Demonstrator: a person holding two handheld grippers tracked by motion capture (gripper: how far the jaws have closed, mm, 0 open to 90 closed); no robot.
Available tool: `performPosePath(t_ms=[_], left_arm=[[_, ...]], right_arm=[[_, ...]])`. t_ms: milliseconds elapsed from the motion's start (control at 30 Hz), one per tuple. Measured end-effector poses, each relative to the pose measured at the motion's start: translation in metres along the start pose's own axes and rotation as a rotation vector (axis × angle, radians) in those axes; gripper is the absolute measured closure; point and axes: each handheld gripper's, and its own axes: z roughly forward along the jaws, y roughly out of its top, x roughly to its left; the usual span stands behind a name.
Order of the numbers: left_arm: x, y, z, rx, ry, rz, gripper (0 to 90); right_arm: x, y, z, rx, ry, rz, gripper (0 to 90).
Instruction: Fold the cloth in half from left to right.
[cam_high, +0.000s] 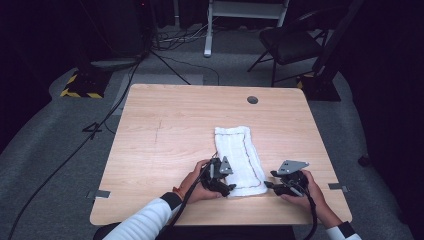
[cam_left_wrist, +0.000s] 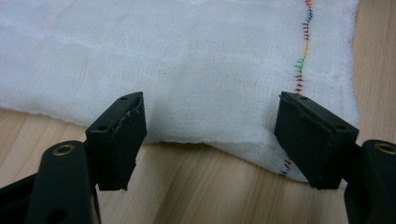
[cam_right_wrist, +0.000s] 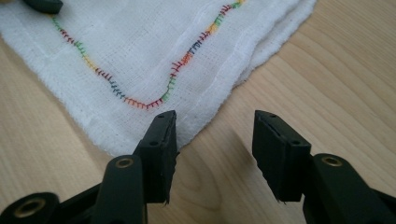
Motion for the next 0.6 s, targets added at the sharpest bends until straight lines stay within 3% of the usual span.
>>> performPosePath(t_ms=[233,300,433,600], left_arm=[[0.002,-0.015,-0.011,-0.006,-0.003,-0.015,25.8],[0.005,-0.021,-0.015,-0.001,-0.018,-0.041,25.5],[0.005,-0.023,-0.019,0.003,-0.003,-0.046,25.5],[0.006,-0.022,-0.023,-0.013,-0.014,-0.041,24.0]], right_arm=[[0.016,0.005,0.002,0.001,0.023,-0.026,50.5],[0.021,0.006,0.003,0.0,0.032,-0.031,50.4],[0.026,0.008,0.004,0.0,0.043,-0.017,47.8],[0.025,0.008,0.004,-0.004,0.045,-0.003,41.4]])
